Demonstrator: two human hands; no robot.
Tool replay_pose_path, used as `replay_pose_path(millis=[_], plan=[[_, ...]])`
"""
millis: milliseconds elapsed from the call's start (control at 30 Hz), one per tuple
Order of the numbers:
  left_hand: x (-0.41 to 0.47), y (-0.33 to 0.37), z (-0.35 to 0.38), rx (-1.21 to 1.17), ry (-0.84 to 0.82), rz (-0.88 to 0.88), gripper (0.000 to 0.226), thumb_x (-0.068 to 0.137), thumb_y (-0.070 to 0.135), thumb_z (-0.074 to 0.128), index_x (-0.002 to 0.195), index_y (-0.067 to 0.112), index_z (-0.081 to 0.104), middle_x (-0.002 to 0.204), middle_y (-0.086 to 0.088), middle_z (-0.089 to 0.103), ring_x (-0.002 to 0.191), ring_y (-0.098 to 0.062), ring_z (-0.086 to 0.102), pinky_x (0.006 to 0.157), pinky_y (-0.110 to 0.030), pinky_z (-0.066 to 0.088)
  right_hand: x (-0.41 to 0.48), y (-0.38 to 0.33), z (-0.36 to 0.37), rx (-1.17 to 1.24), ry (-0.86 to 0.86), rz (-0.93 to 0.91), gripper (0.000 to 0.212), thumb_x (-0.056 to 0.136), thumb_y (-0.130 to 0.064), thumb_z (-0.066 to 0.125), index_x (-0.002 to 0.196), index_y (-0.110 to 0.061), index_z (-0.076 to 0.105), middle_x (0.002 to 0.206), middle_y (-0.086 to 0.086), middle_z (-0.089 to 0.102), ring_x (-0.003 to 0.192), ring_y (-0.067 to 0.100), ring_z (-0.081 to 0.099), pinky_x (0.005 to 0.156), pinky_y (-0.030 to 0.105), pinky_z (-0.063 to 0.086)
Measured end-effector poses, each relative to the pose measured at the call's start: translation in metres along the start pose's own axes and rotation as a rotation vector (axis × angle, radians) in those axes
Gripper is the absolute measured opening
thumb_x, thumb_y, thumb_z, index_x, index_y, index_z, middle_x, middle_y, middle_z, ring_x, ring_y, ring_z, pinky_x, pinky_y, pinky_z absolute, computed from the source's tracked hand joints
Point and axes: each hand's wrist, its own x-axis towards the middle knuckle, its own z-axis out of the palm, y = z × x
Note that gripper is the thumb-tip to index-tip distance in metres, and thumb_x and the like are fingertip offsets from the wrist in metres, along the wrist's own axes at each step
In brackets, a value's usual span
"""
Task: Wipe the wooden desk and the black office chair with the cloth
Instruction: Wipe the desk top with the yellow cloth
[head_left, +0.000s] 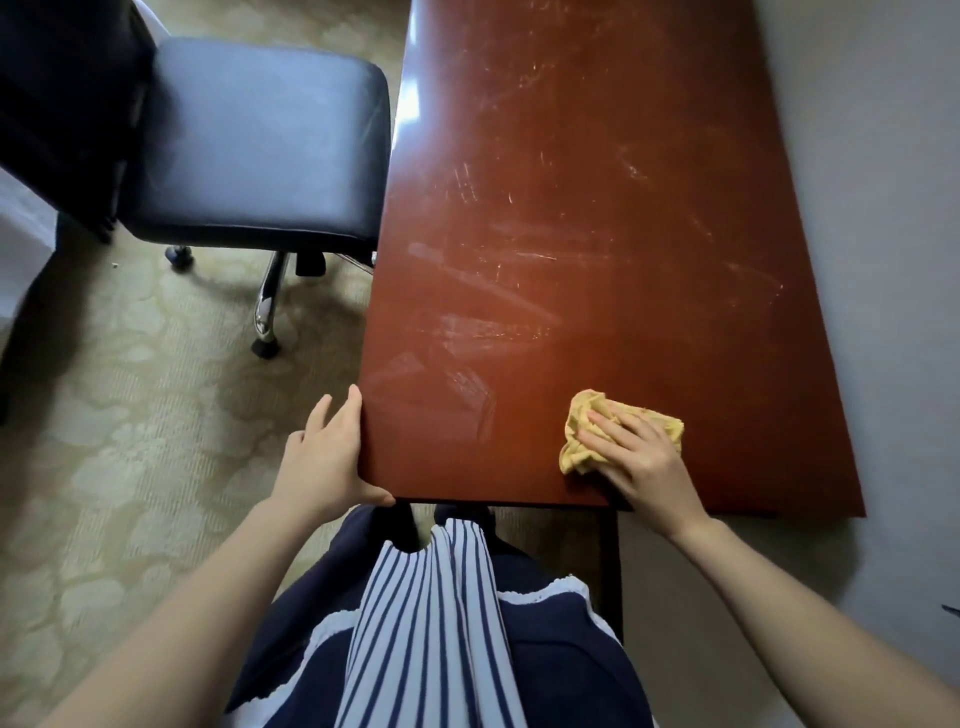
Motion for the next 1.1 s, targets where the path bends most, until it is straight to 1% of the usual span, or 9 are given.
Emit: replay_pose_path(millis=[133,267,367,500,633,767,867,1000,1100], plan=[[0.0,-0.005,0.001,-0.038,0.002,0.019,0.14,0.055,0.047,0.088,0.151,0.009,-0.007,0.16,-0.002,0.01,0.147,-0.026,0.002,0.11,-0.047,0.026,0.034,-0.003,0.003,0.038,0.121,0.38,0.03,0.085,-0.021,0.067,0.115,-0.018,0.069,0.127,0.006,0.061,0.125,0.031,0.05,0.102,0.05,0.035],[0.002,-0.011,0.0,-0.074,-0.016,0.051,0.137,0.058,0.045,0.087,0.151,0.014,-0.008,0.161,0.0,0.007,0.147,-0.026,0.001,0.111,-0.047,0.025,0.083,-0.042,0.02,0.056,0.283,0.81,0.03,0.09,-0.029,0.063,0.118,-0.02,0.067,0.134,0.002,0.057,0.133,0.027,0.04,0.111,0.042,0.021],[0.003,-0.015,0.0,-0.086,-0.021,0.074,0.135,0.059,0.044,0.087,0.151,0.016,-0.008,0.16,0.001,0.011,0.147,-0.026,0.002,0.112,-0.047,0.026,0.112,-0.076,0.035,0.039,0.275,0.893,0.034,0.093,-0.036,0.057,0.123,-0.024,0.064,0.139,-0.001,0.052,0.138,0.023,0.033,0.114,0.038,0.014],[0.004,-0.022,-0.004,-0.065,-0.047,0.124,0.131,0.063,0.044,0.085,0.151,0.016,-0.008,0.16,0.0,0.013,0.147,-0.026,0.002,0.111,-0.047,0.027,0.126,-0.122,0.053,0.079,0.219,0.711,0.031,0.091,-0.035,0.06,0.119,-0.024,0.067,0.137,0.001,0.054,0.136,0.025,0.036,0.114,0.041,0.015],[0.01,-0.035,-0.012,-0.004,-0.11,0.204,0.127,0.069,0.045,0.08,0.151,0.013,-0.012,0.157,-0.002,0.022,0.148,-0.024,0.004,0.111,-0.044,0.029,0.116,-0.174,0.068,0.09,0.145,0.55,0.033,0.089,-0.038,0.054,0.116,-0.026,0.068,0.134,0.001,0.057,0.133,0.026,0.041,0.113,0.045,0.019],[0.01,-0.041,-0.016,-0.002,-0.114,0.274,0.124,0.072,0.046,0.078,0.151,0.011,-0.011,0.152,-0.005,0.032,0.142,-0.026,0.022,0.103,-0.042,0.038,0.086,-0.208,0.075,0.111,0.068,0.336,0.034,0.089,-0.037,0.049,0.116,-0.026,0.068,0.133,-0.001,0.058,0.131,0.023,0.041,0.113,0.044,0.02],[0.012,-0.048,-0.014,-0.044,-0.118,0.325,0.124,0.072,0.046,0.077,0.151,0.013,-0.012,0.149,-0.006,0.034,0.135,-0.026,0.032,0.098,-0.042,0.042,0.068,-0.211,0.078,0.072,0.035,0.117,0.034,0.089,-0.033,0.052,0.118,-0.024,0.067,0.132,0.001,0.058,0.13,0.023,0.042,0.111,0.048,0.025],[0.009,-0.058,-0.018,-0.068,-0.177,0.318,0.126,0.068,0.045,0.081,0.152,0.021,-0.011,0.158,0.003,0.017,0.142,-0.022,0.02,0.108,-0.041,0.033,0.085,-0.184,0.064,0.015,-0.085,-0.181,0.035,0.089,-0.034,0.049,0.117,-0.023,0.067,0.13,0.002,0.06,0.124,0.027,0.051,0.106,0.046,0.036],[0.002,-0.063,-0.019,-0.171,-0.133,0.231,0.12,0.069,0.043,0.081,0.153,0.023,-0.001,0.158,0.003,0.018,0.143,-0.019,0.019,0.111,-0.04,0.029,0.123,-0.162,0.057,0.029,-0.187,-0.294,0.037,0.09,-0.036,0.046,0.116,-0.023,0.068,0.13,0.002,0.06,0.124,0.026,0.052,0.106,0.041,0.035]])
